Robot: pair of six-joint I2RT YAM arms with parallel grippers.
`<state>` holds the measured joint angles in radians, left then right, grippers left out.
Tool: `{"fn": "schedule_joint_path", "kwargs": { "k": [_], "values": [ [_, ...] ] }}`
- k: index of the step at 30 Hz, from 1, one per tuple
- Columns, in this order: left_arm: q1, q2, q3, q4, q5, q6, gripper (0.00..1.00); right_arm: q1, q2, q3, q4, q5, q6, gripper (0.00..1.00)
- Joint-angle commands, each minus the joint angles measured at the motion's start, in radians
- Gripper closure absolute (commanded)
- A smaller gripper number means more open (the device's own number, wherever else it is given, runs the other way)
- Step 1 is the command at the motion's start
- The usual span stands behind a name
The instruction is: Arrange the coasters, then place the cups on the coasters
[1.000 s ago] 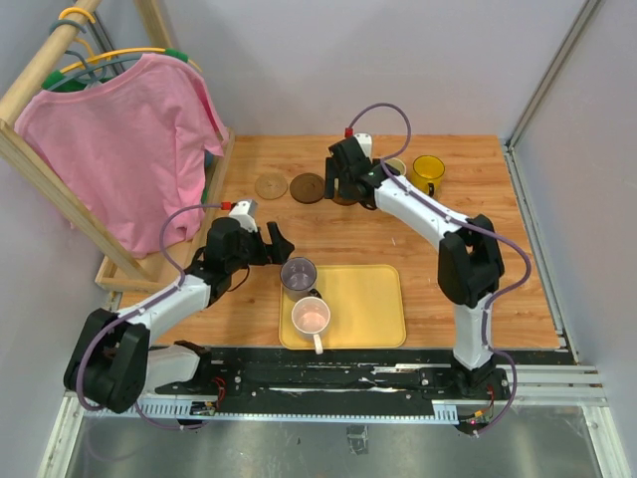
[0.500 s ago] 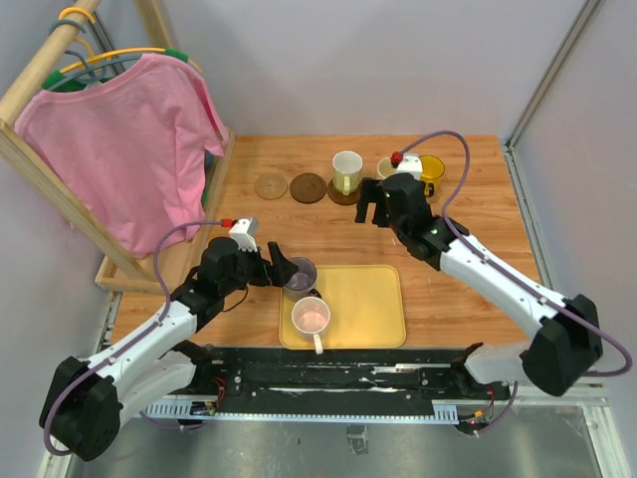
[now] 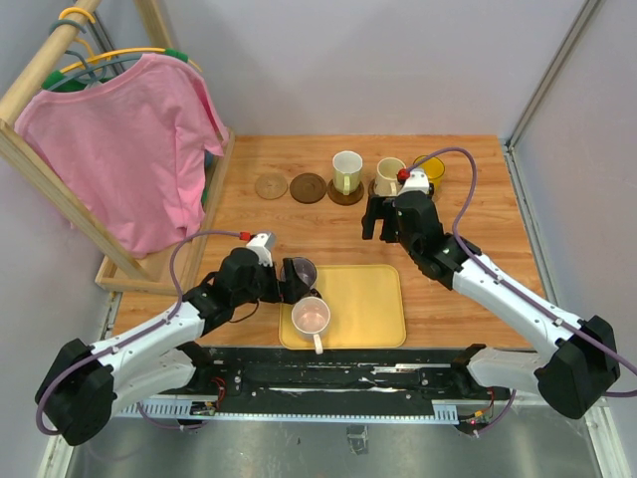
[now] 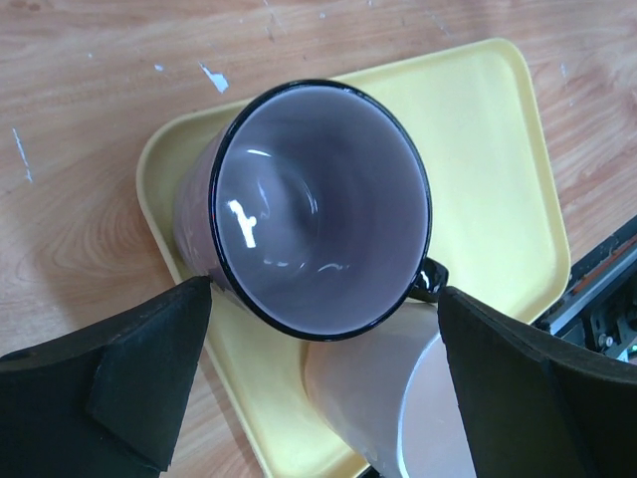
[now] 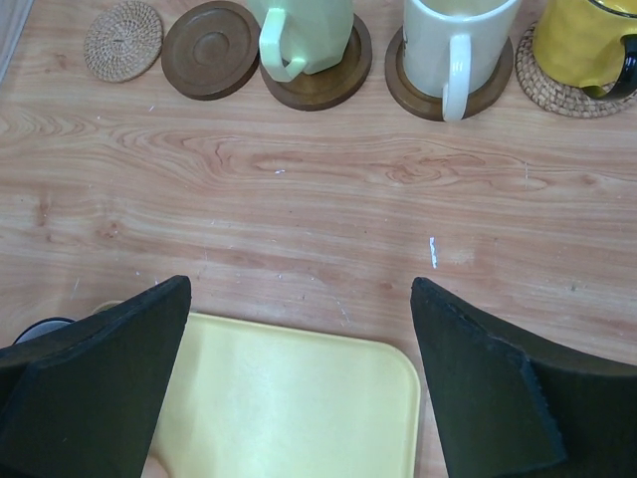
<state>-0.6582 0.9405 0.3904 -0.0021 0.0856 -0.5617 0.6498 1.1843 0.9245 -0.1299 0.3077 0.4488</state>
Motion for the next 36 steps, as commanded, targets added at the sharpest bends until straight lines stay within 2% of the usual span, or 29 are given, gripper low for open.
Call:
{"fn": "schedule_joint_path", "kwargs": {
  "k": [1, 3, 6, 11, 13, 20, 23, 28, 32, 36],
  "values": [
    [-0.025, 0.040, 0.000, 0.032, -0.023, -0.006, 0.00, 0.005, -0.001, -0.004, -0.008, -0.022, -0.016, 0.07],
    [-0.027, 0.058, 0.010, 0.043, -0.030, 0.006, 0.02, 0.005, 0.002, -0.005, -0.010, -0.027, -0.011, 0.07],
    [-0.027, 0.079, 0.022, 0.080, -0.035, 0.022, 0.11, 0.005, 0.008, -0.005, -0.011, -0.031, -0.007, 0.07],
    [-0.028, 0.120, 0.055, 0.132, -0.041, 0.054, 0.38, 0.005, 0.025, -0.004, -0.011, -0.025, -0.003, 0.07],
    [-0.027, 0.134, 0.073, 0.135, -0.049, 0.071, 0.43, 0.003, 0.037, -0.004, -0.013, -0.032, 0.001, 0.06],
    [-0.027, 0.149, 0.098, 0.089, -0.157, 0.088, 0.36, 0.004, 0.089, -0.009, -0.015, -0.078, 0.017, 0.07],
    [-0.027, 0.132, 0.091, 0.079, -0.187, 0.086, 0.35, 0.006, 0.123, 0.000, -0.041, -0.136, 0.018, 0.12],
    [-0.027, 0.082, 0.082, 0.038, -0.138, 0.071, 0.22, 0.019, 0.127, -0.046, -0.039, -0.170, 0.041, 0.20],
    [-0.027, 0.018, 0.057, -0.010, -0.107, 0.032, 0.21, 0.051, 0.091, -0.078, -0.048, -0.180, 0.037, 0.35],
    [-0.028, -0.047, 0.038, -0.059, -0.049, 0.001, 0.17, 0.120, 0.053, -0.080, -0.102, -0.107, 0.011, 0.37]
  ]
}}
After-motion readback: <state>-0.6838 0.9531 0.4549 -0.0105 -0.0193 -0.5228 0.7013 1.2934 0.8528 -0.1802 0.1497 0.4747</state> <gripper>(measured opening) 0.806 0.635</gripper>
